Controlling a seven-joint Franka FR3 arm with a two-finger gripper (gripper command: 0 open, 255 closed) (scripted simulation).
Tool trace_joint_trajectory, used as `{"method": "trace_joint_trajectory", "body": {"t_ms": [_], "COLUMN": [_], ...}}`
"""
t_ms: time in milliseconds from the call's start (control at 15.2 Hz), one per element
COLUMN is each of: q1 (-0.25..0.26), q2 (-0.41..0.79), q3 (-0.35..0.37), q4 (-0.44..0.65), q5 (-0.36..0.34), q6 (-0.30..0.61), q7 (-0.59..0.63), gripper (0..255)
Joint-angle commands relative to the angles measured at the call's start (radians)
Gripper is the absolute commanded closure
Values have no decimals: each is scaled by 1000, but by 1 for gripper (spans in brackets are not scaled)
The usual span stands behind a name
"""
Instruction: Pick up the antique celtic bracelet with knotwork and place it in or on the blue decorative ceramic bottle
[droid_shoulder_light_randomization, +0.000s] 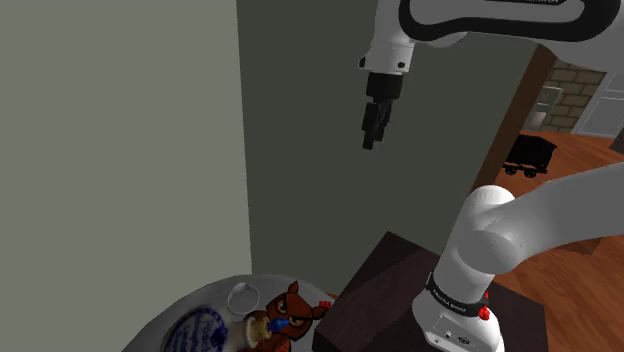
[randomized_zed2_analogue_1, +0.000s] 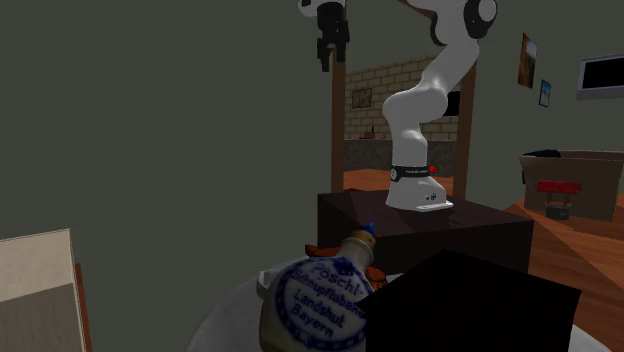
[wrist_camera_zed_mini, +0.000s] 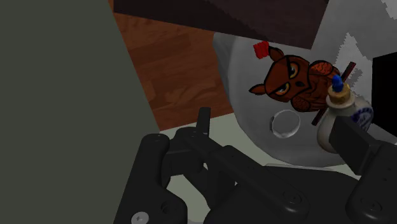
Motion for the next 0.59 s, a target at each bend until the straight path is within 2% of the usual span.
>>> {"method": "trace_joint_trajectory", "body": {"t_ms": [0, 528], "q1": [0, 30], "q2": [0, 146], "q3": [0, 83], "q4": [0, -124], "q5": [0, 46], "q6": [0, 254], "q7": [0, 55], "gripper": [0, 0]}}
